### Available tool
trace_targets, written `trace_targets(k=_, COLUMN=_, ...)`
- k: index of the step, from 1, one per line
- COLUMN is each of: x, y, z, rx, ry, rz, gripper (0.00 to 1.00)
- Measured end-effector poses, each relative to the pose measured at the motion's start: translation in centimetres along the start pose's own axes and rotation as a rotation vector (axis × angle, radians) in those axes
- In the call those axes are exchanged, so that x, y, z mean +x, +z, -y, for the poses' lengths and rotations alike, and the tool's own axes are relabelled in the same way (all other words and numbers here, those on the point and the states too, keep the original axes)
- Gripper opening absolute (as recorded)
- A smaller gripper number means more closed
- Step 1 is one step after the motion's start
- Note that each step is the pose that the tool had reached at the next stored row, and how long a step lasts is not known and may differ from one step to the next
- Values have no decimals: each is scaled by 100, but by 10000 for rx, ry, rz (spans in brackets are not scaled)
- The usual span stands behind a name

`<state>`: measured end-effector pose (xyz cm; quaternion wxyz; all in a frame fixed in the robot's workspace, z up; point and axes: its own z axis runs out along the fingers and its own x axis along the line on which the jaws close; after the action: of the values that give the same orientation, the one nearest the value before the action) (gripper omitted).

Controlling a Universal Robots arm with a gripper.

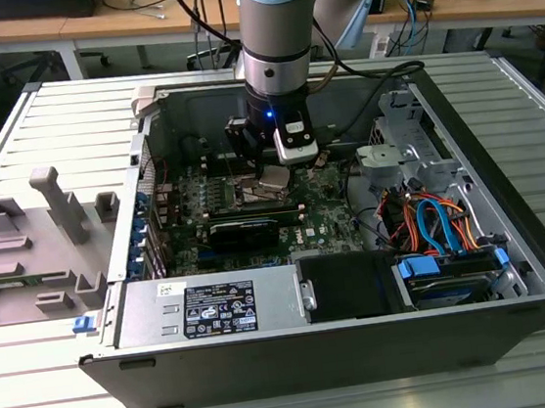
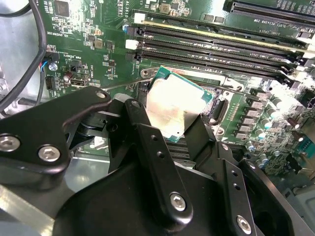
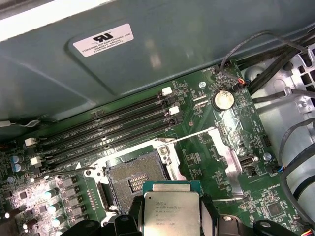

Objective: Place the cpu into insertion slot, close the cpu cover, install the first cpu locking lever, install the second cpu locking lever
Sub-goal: 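Place the cpu into insertion slot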

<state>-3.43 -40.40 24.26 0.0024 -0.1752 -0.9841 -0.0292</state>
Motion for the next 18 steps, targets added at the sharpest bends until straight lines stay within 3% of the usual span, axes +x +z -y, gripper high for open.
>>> trace_targets(k=18, x=0, y=1, z=0, rx=-4, ry=238, rz=13, gripper=55)
